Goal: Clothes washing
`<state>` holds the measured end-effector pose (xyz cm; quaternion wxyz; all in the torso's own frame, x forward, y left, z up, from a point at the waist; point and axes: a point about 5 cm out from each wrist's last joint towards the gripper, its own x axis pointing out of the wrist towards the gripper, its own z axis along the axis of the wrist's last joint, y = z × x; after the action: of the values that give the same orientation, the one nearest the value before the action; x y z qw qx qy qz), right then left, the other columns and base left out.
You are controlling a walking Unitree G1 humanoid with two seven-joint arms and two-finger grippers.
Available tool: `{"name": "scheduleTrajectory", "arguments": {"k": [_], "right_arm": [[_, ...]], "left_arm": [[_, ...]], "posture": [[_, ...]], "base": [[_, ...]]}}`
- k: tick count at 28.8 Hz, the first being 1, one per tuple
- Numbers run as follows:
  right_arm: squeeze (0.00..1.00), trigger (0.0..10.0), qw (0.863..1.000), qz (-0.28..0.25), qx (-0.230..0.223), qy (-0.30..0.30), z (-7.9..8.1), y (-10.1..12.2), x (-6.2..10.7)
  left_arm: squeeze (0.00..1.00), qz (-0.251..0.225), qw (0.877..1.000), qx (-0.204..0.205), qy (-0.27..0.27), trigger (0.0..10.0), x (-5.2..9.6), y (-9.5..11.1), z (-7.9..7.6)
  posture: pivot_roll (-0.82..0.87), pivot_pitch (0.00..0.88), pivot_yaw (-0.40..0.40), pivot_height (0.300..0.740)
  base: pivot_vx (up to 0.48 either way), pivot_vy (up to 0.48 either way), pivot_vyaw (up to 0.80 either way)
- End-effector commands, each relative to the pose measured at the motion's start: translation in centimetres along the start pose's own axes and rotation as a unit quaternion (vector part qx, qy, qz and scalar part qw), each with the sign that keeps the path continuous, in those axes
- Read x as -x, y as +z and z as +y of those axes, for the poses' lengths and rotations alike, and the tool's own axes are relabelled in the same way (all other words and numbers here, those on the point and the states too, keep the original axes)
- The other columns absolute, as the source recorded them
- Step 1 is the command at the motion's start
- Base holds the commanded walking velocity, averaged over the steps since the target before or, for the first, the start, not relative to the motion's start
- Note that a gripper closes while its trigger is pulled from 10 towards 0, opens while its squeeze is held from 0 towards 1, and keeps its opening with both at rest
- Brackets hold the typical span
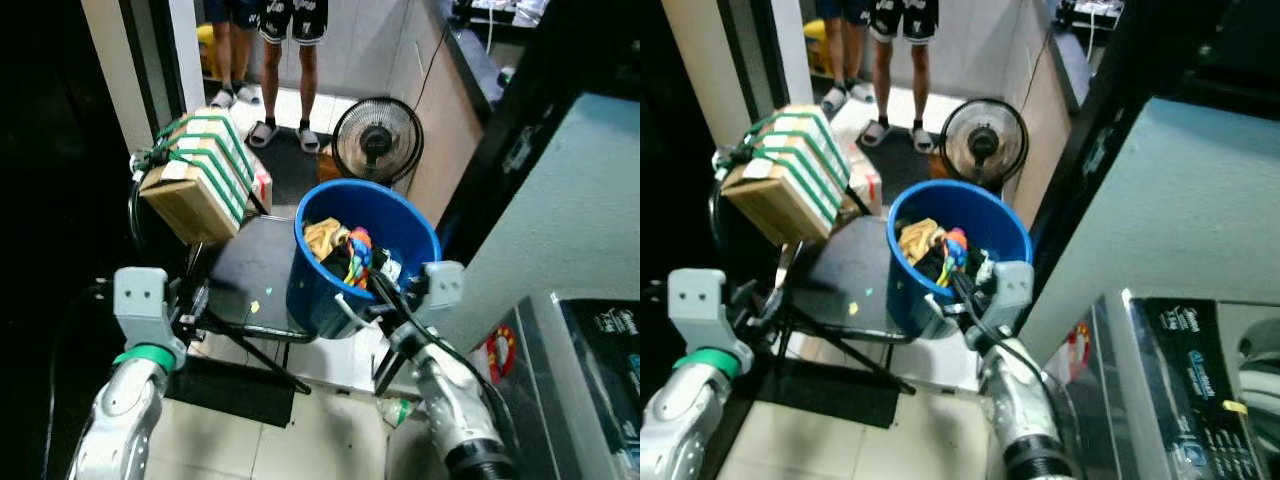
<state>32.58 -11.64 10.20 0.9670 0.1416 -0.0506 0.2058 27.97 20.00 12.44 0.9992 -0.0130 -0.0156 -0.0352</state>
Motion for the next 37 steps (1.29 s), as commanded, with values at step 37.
{"name": "scheduleTrajectory", "arguments": {"k": [37], "right_arm": [[0.0, 10.0, 1.0, 0.012, 0.002, -0.002, -0.08, -0.5, 0.09]], "left_arm": [[0.0, 0.014, 1.0, 0.012, 0.003, 10.0, 0.42, -0.87, -0.04]], "posture": [[0.14, 0.003, -0.015, 0.74]], "base": [[0.352, 0.0, 0.0]]}}
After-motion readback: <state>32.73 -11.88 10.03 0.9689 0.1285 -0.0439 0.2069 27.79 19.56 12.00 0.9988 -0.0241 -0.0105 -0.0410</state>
